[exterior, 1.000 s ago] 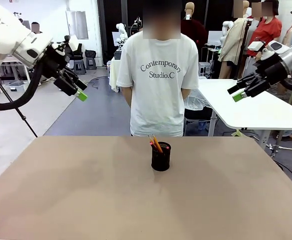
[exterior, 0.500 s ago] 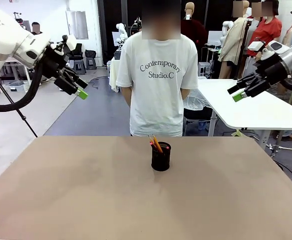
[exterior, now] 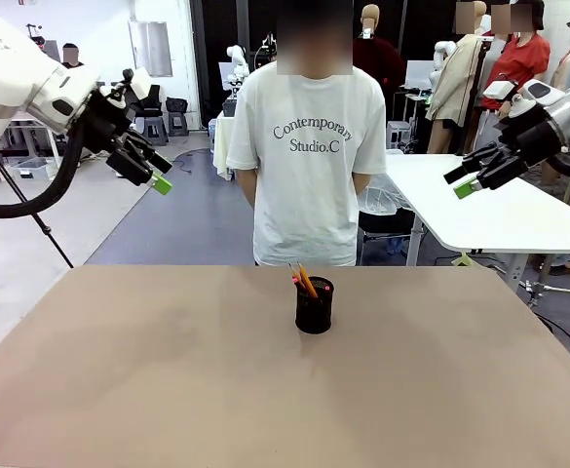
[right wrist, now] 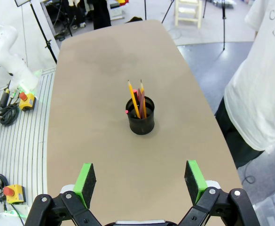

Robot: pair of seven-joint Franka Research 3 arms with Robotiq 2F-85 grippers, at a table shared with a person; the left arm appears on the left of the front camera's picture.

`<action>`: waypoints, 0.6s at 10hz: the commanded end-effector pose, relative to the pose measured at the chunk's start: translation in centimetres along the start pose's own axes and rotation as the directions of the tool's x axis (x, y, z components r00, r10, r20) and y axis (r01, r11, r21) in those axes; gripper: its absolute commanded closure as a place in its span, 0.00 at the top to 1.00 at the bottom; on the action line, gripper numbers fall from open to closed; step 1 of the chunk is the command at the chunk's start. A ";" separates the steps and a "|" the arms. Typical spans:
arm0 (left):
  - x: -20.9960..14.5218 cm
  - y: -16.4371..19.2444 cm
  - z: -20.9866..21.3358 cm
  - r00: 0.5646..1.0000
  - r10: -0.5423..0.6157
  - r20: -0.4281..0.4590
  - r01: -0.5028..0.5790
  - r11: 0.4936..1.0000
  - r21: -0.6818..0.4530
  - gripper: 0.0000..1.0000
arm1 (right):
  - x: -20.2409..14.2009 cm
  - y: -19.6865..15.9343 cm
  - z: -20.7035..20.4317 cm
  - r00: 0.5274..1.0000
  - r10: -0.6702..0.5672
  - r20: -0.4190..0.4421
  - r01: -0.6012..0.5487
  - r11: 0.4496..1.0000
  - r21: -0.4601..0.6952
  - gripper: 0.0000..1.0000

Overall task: Place the pens into the pen holder.
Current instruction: Pick up a writing instrument from the table and place it into the Pen holder.

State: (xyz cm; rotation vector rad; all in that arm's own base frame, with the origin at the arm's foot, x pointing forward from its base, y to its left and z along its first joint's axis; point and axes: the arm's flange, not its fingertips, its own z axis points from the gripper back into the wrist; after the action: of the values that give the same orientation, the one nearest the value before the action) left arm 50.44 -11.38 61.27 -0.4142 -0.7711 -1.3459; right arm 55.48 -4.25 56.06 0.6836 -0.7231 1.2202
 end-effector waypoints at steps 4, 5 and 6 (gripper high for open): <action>0.1 0.0 0.3 1.000 -0.001 -0.006 0.001 1.000 0.007 1.00 | 0.1 0.1 0.1 1.000 0.002 0.000 -0.002 1.000 -0.001 1.00; 0.1 0.0 0.3 1.000 -0.001 -0.006 0.001 1.000 0.007 1.00 | 0.1 0.1 0.1 1.000 0.002 0.000 -0.002 1.000 -0.001 1.00; 0.1 0.0 0.3 1.000 -0.001 -0.006 0.001 1.000 0.007 1.00 | 0.1 0.1 0.1 1.000 0.002 0.000 -0.002 1.000 -0.001 1.00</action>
State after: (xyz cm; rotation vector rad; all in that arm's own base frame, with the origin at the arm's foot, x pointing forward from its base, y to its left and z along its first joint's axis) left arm 50.44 -11.38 61.27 -0.4141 -0.7711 -1.3459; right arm 55.48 -4.25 56.06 0.6836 -0.7231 1.2202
